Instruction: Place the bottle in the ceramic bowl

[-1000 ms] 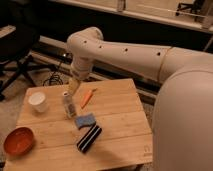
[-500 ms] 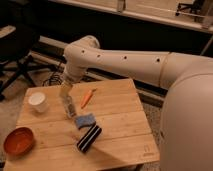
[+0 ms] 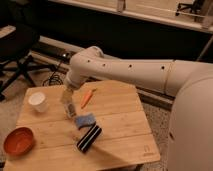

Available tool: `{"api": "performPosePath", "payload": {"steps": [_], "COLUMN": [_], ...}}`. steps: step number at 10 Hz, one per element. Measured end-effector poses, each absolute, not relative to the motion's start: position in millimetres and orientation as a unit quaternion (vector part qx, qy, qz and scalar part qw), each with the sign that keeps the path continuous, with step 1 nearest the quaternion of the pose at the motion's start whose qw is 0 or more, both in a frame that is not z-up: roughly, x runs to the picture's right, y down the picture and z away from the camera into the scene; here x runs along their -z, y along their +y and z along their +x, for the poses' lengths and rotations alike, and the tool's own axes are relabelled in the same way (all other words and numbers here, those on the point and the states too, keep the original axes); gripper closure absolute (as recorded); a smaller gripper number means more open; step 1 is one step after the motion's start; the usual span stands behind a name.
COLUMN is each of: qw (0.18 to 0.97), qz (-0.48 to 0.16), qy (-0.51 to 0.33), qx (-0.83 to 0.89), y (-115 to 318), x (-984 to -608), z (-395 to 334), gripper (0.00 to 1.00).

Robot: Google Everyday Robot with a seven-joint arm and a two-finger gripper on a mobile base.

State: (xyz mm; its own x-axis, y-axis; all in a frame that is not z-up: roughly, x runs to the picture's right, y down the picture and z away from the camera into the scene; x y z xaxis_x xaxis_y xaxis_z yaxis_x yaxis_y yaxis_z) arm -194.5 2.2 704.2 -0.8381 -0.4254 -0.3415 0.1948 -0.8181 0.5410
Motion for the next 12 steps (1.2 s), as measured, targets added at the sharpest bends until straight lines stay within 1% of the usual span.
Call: {"api": "performPosePath", "payload": {"steps": [5, 6, 7, 8, 10, 11, 12], "qw": [0.151, 0.150, 0.150, 0.152, 0.150, 0.149, 0.145], "qz": [0.239, 0.237, 0.237, 0.236, 0.234, 0.232, 0.230], "qy": [-0.267, -0.273, -0.278, -0.284, -0.292, -0.294, -0.297], "qx": [0.921, 0.920, 0.919, 0.917, 0.915, 0.915, 0.915], "y": [21, 24, 26, 28, 30, 31, 33], "x": [-717, -721, -723, -726, -731, -733, -737], "z": [-208, -211, -214, -217, -221, -222, -225], "gripper": [0.20, 0.21, 0.26, 0.38, 0.58, 0.66, 0.77]}}
